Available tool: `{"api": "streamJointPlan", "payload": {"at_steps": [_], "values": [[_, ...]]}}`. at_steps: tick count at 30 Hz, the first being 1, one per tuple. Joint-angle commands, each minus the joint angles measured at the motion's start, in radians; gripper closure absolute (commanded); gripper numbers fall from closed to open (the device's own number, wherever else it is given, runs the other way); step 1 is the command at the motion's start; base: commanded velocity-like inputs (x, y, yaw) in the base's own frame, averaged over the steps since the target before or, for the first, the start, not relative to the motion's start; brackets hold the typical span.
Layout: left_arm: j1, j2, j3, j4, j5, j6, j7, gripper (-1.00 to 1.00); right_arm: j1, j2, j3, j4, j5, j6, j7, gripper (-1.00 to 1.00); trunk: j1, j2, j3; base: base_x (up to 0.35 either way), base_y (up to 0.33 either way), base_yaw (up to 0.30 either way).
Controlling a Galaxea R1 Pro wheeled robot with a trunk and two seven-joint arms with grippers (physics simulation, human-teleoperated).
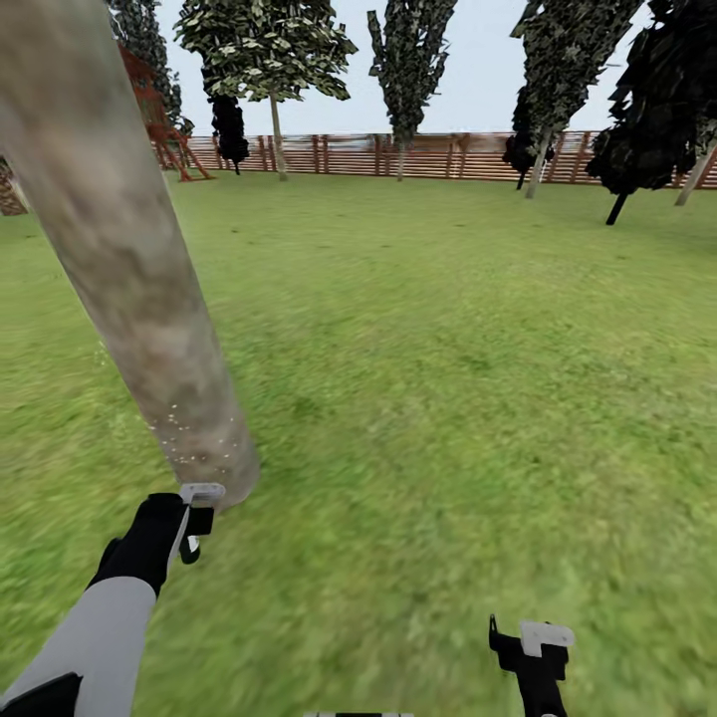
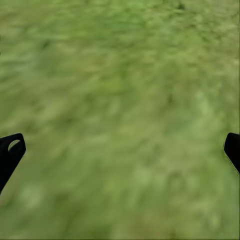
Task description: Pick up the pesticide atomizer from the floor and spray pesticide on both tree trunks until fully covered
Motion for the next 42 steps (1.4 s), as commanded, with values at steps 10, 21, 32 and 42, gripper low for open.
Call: {"api": "streamJointPlan", "payload": {"at_steps": [10, 21, 32, 42], "values": [[0.019, 0.007, 0.02, 0.0, -0.009, -0.037, 0.055, 1.0, 0.0, 0.0, -0.006, 0.001, 0.011, -0.002, -0.004, -1.0, 0.0, 0.0, -0.001, 0.066, -0.271, 0.274], [0.02, 0.0, 0.02, 0.005, -0.009, -0.038, 0.066, 1.0, 0.0, 0.0, -0.006, 0.001, 0.01, -0.004, -0.005, -1.0, 0.0, 0.0, -0.001, 0.086, -0.265, 0.043], [0.021, -0.002, 0.018, 0.011, -0.009, -0.038, 0.066, 1.0, 0.0, 0.0, -0.006, 0.001, 0.01, -0.004, -0.005, -1.0, 0.0, 0.0, -0.001, 0.18, -0.227, 0.196], [0.021, -0.002, 0.017, 0.011, -0.008, -0.038, 0.066, 1.0, 0.0, 0.0, -0.006, 0.001, 0.01, -0.004, -0.005, -1.0, 0.0, 0.0, -0.001, 0.161, -0.235, 0.278]]}}
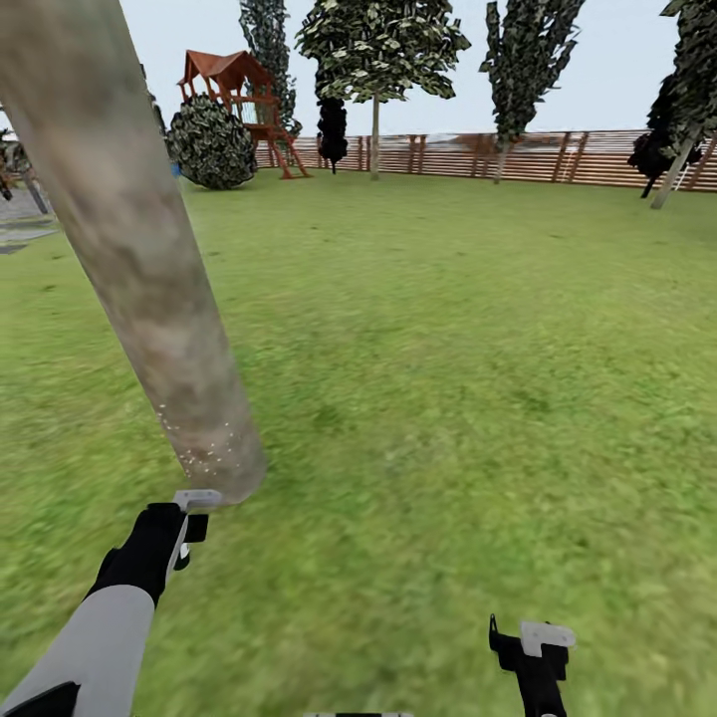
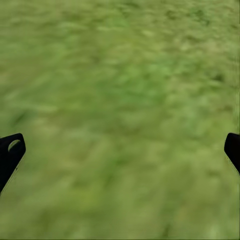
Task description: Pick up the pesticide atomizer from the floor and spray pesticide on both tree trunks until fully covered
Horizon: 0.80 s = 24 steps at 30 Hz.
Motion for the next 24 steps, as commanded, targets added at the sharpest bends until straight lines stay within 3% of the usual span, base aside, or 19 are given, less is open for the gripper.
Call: {"api": "streamJointPlan", "payload": {"at_steps": [1, 5, 13, 18, 24], "values": [[-0.001, -0.001, 0.003, -0.001, -0.008, 0.004, -0.005, 1.0, 0.0, 0.0, -0.006, 0.001, 0.011, -0.002, -0.004, -1.0, 0.0, 0.0, -0.001, 0.161, -0.235, 0.278], [-0.001, -0.002, 0.003, 0.001, -0.007, 0.004, -0.005, 1.0, 0.0, 0.0, -0.006, 0.001, 0.011, -0.002, -0.004, -1.0, 0.0, 0.0, -0.001, 0.174, -0.233, 0.266], [-0.001, -0.005, -0.001, -0.007, -0.006, 0.005, -0.005, 1.0, 0.0, 0.0, -0.006, 0.001, 0.011, -0.001, -0.004, -1.0, 0.0, 0.0, -0.001, 0.101, -0.247, 0.058], [-0.018, -0.006, -0.003, -0.015, -0.006, 0.014, -0.018, 1.0, 0.0, 0.0, -0.006, 0.001, 0.011, -0.001, -0.004, -1.0, 0.0, 0.0, -0.001, -0.006, -0.04, 0.26], [-0.12, -0.042, -0.002, -0.015, -0.003, 0.023, -0.034, 1.0, 0.0, 0.0, -0.006, 0.001, 0.01, -0.001, -0.004, -1.0, 0.0, 0.0, -0.001, 0.0, -0.001, 0.276]]}}
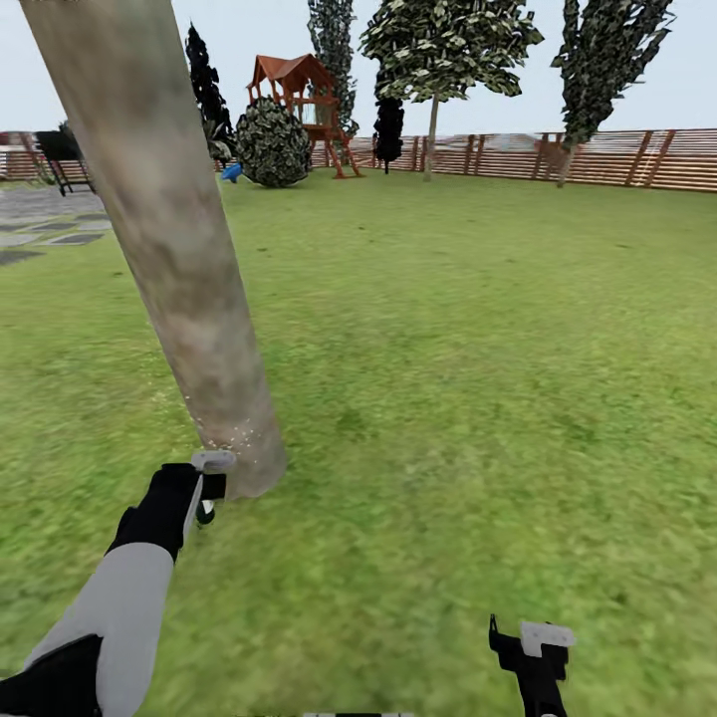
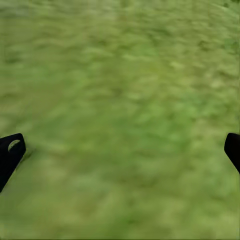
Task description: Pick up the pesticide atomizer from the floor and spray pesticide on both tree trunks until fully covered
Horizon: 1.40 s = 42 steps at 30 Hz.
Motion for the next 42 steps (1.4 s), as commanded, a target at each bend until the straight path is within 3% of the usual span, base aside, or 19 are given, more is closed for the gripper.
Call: {"api": "streamJointPlan", "payload": {"at_steps": [1, 7, 10, 12, 14, 15, 17, 21, 26, 42], "values": [[-0.011, 0.0, 0.004, 0.0, -0.015, 0.003, -0.008, 1.0, -0.001, 0.0, -0.006, 0.001, 0.011, -0.002, -0.004, -1.0, 0.0, 0.0, -0.001, 0.0, 0.0, 0.255], [-0.025, 0.007, 0.005, 0.008, -0.016, 0.024, -0.008, 1.0, -0.001, -0.001, -0.006, 0.001, 0.011, -0.004, -0.004, -1.0, 0.0, 0.0, -0.001, 0.0, 0.0, 0.052], [-0.06, -0.055, 0.005, 0.01, -0.015, 0.033, -0.008, 1.0, -0.001, -0.001, -0.006, 0.001, 0.01, -0.003, -0.004, -1.0, 0.0, 0.0, -0.001, 0.0, 0.0, 0.0], [-0.066, -0.06, 0.004, 0.009, -0.015, 0.036, -0.008, 1.0, -0.001, -0.001, -0.007, 0.001, 0.01, -0.003, -0.004, -1.0, 0.0, 0.0, -0.001, 0.0, 0.0, 0.0], [-0.068, -0.041, 0.009, 0.002, -0.017, 0.061, -0.009, 1.0, -0.001, -0.002, -0.008, 0.001, 0.01, -0.002, -0.004, -1.0, 0.0, 0.0, -0.001, 0.0, 0.0, 0.0], [-0.06, 0.048, 0.01, -0.002, -0.016, 0.093, -0.014, 1.0, -0.001, -0.003, -0.008, 0.001, 0.01, -0.002, -0.004, -1.0, 0.0, 0.0, -0.001, 0.0, 0.0, 0.0], [-0.056, 0.073, 0.003, -0.002, -0.017, 0.097, -0.021, 1.0, -0.001, -0.003, -0.007, 0.001, 0.01, -0.002, -0.004, -1.0, 0.0, 0.0, -0.001, 0.0, 0.0, 0.0], [-0.064, 0.07, 0.004, -0.004, -0.015, 0.1, -0.029, 1.0, -0.001, -0.001, -0.006, 0.001, 0.01, -0.003, -0.004, -1.0, 0.0, 0.0, -0.001, 0.0, 0.0, 0.139], [-0.064, 0.04, 0.004, -0.004, -0.016, 0.098, -0.029, 1.0, -0.001, -0.001, -0.006, 0.001, 0.01, -0.004, -0.004, -1.0, 0.0, 0.0, -0.001, 0.021, -0.106, 0.174], [-0.067, 0.05, 0.003, -0.006, -0.018, 0.119, -0.029, 1.0, -0.001, -0.002, -0.006, 0.001, 0.011, -0.004, -0.004, -1.0, 0.0, 0.0, -0.001, 0.101, -0.244, 0.006]]}}
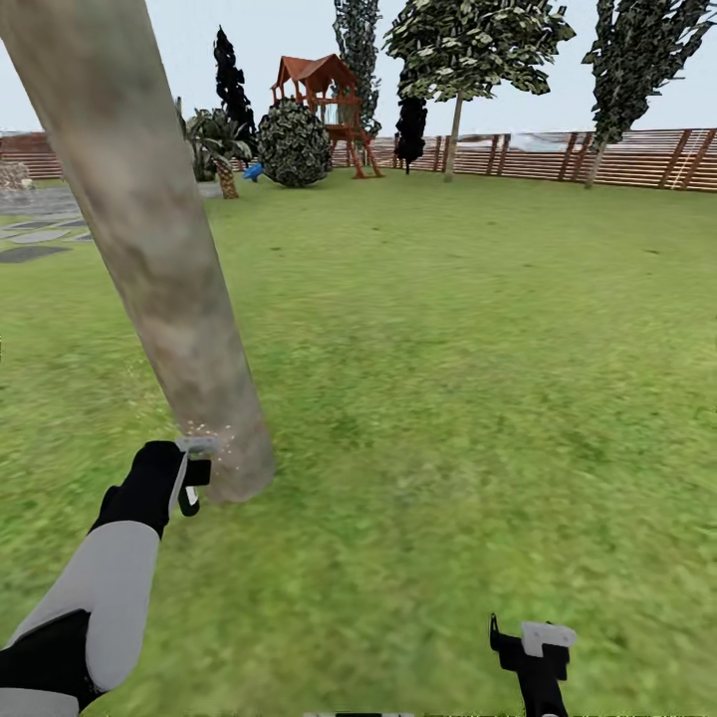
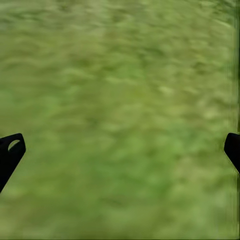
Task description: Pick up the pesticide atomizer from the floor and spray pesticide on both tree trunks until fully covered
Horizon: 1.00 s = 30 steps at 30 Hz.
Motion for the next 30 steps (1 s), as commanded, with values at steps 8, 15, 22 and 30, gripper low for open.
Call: {"api": "streamJointPlan", "payload": {"at_steps": [8, 15, 22, 30], "values": [[-0.003, -0.012, 0.004, -0.003, -0.011, 0.006, -0.01, 1.0, -0.001, 0.001, -0.006, 0.001, 0.011, -0.002, -0.004, -1.0, 0.0, 0.0, -0.001, 0.025, -0.275, 0.25], [-0.003, -0.009, 0.003, -0.005, -0.011, 0.006, -0.01, 1.0, -0.001, 0.001, -0.006, 0.001, 0.011, -0.002, -0.004, -1.0, 0.0, 0.0, -0.001, 0.204, -0.211, 0.2], [-0.026, 0.002, 0.003, -0.015, -0.012, 0.025, -0.01, 1.0, -0.001, 0.001, -0.006, 0.001, 0.011, -0.002, -0.004, -1.0, 0.0, 0.0, -0.001, 0.051, -0.038, 0.112], [-0.021, -0.007, -0.003, -0.073, -0.012, 0.108, -0.01, 1.0, -0.001, 0.0, -0.006, 0.001, 0.01, -0.002, -0.004, -1.0, 0.0, 0.0, -0.001, 0.039, -0.13, 0.109]]}}
